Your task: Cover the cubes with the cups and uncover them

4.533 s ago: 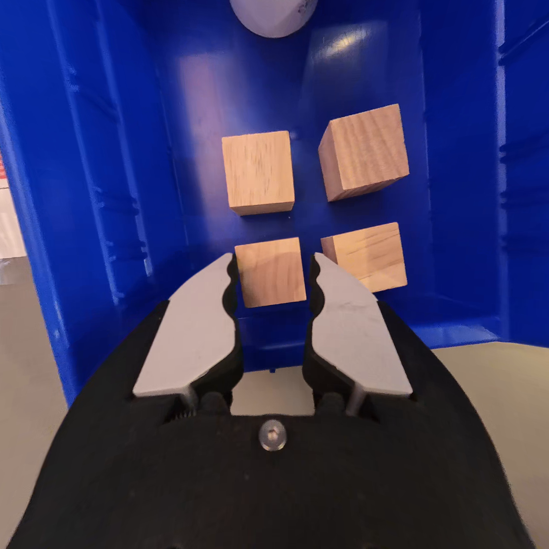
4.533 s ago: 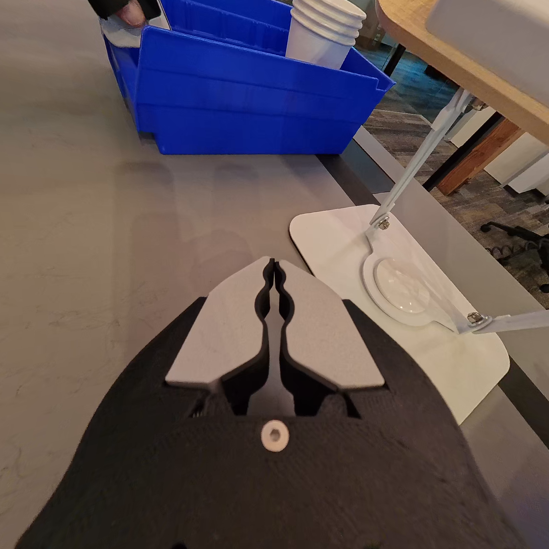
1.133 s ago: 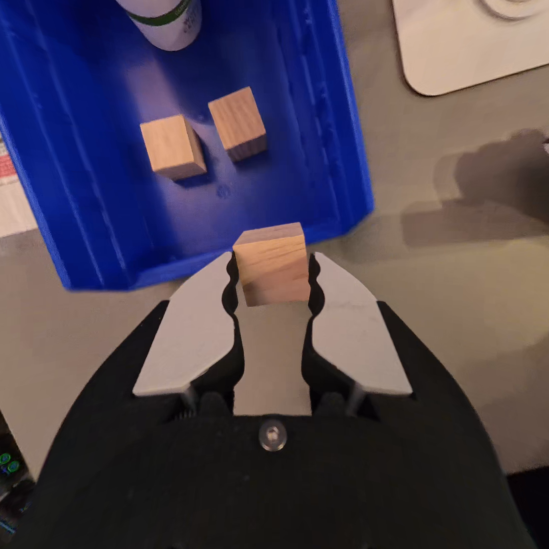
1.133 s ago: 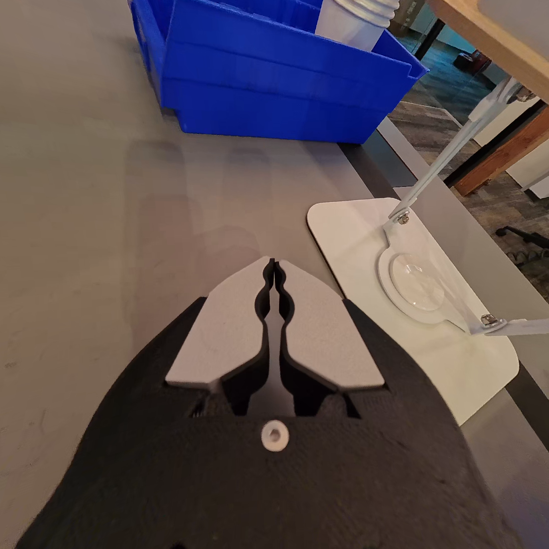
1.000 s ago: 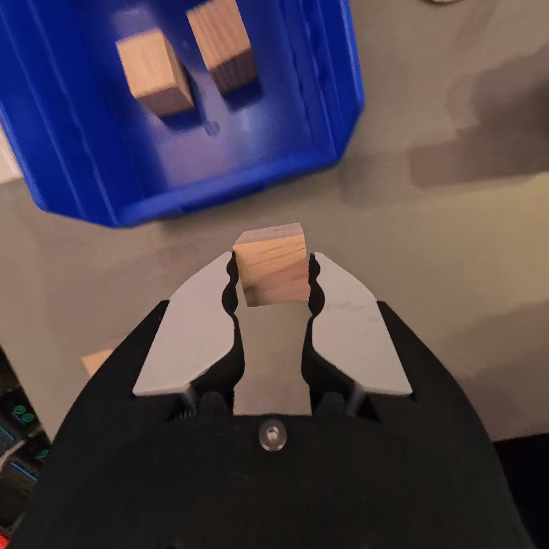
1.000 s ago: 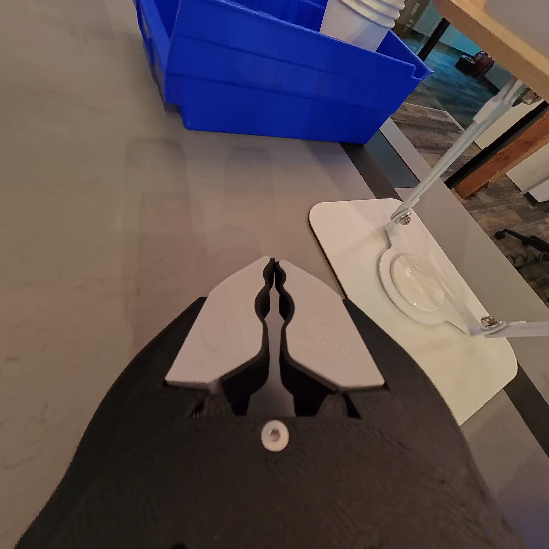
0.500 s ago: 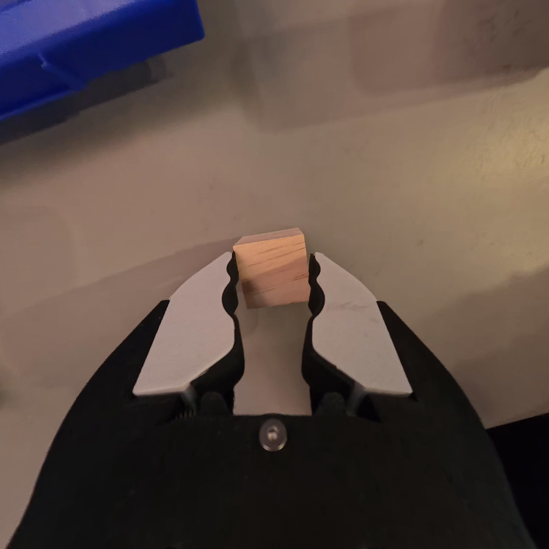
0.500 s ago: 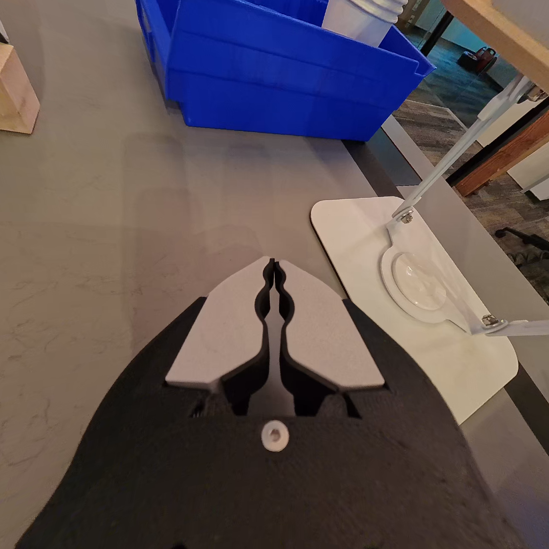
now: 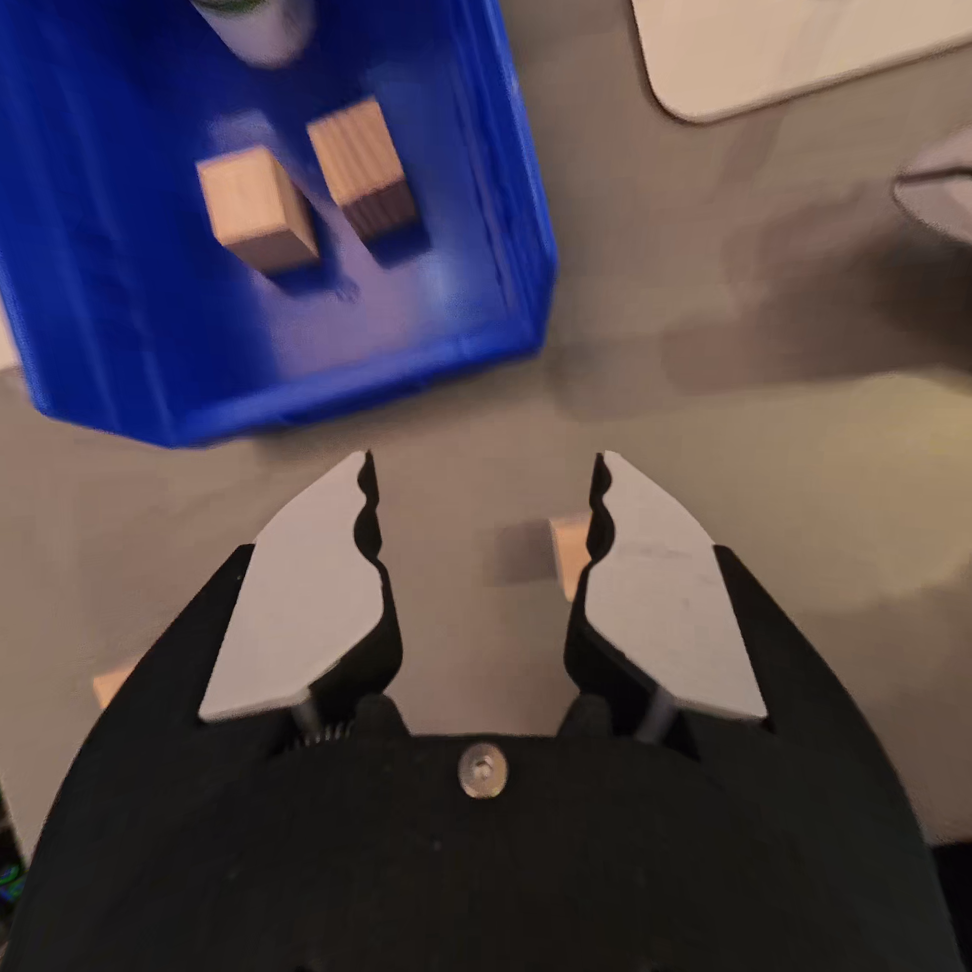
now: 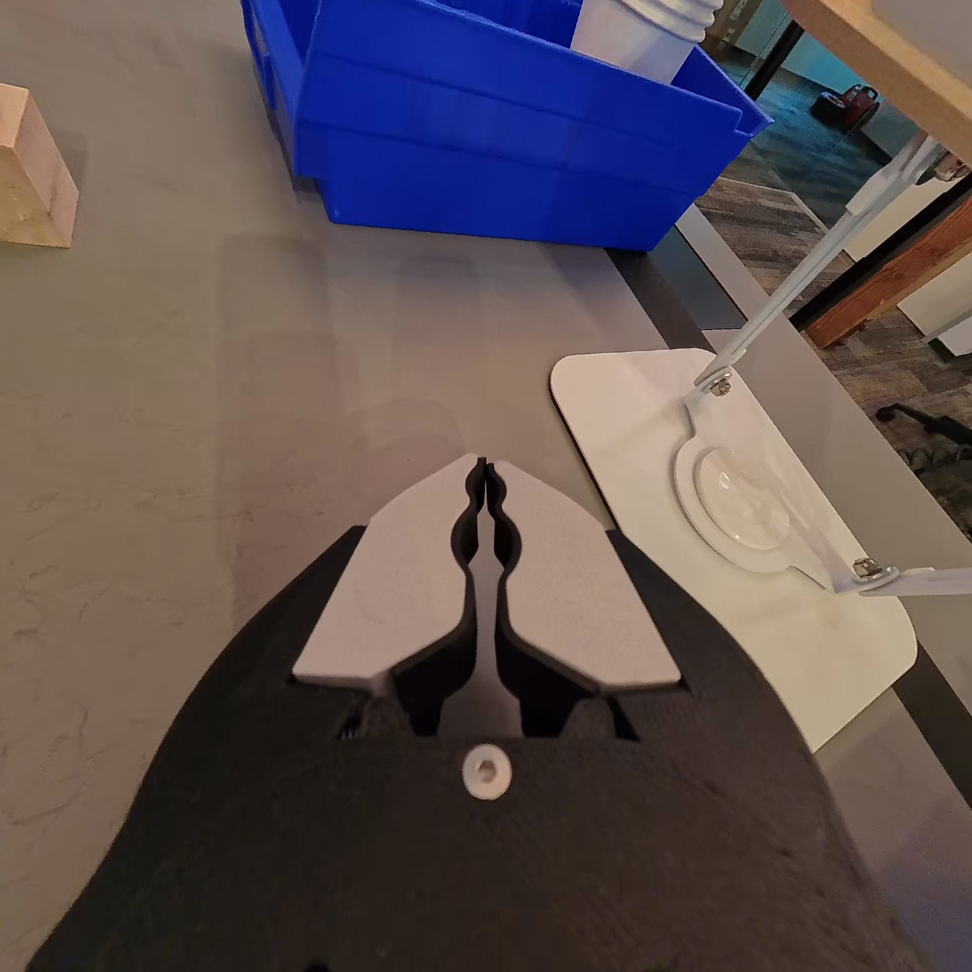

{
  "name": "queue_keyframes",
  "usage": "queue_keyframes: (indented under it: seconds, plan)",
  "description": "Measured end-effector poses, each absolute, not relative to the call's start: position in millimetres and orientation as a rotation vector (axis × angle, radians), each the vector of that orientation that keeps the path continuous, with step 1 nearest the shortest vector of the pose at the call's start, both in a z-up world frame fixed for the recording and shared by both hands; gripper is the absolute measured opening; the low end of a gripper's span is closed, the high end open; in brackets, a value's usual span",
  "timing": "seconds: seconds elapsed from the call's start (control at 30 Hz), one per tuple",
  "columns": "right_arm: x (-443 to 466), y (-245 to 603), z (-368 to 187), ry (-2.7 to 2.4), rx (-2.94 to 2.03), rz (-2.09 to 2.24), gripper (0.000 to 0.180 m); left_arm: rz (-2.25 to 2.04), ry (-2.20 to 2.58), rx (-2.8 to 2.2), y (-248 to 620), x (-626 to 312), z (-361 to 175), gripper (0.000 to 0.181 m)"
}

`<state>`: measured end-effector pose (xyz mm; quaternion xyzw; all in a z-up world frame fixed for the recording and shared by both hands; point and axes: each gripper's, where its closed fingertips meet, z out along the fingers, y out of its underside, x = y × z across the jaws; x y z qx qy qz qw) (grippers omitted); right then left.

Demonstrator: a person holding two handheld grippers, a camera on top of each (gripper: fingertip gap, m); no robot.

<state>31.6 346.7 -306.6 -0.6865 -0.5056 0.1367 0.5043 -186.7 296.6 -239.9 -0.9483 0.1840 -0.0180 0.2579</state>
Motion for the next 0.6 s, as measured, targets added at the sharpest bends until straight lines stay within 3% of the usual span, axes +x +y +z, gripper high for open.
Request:
queue_keyframes:
  seconds: [0.27, 0.6]
  plan:
    - [32, 347, -307, -1.22, -1.661, 0.337, 0.0, 0.259, 0.579, -2.609, 417, -223, -258, 0.062]
    - [32, 347, -307, -1.221, -1.665, 0.339, 0.0, 0.242, 0.504, -2.726, 456, -255, -307, 0.056]
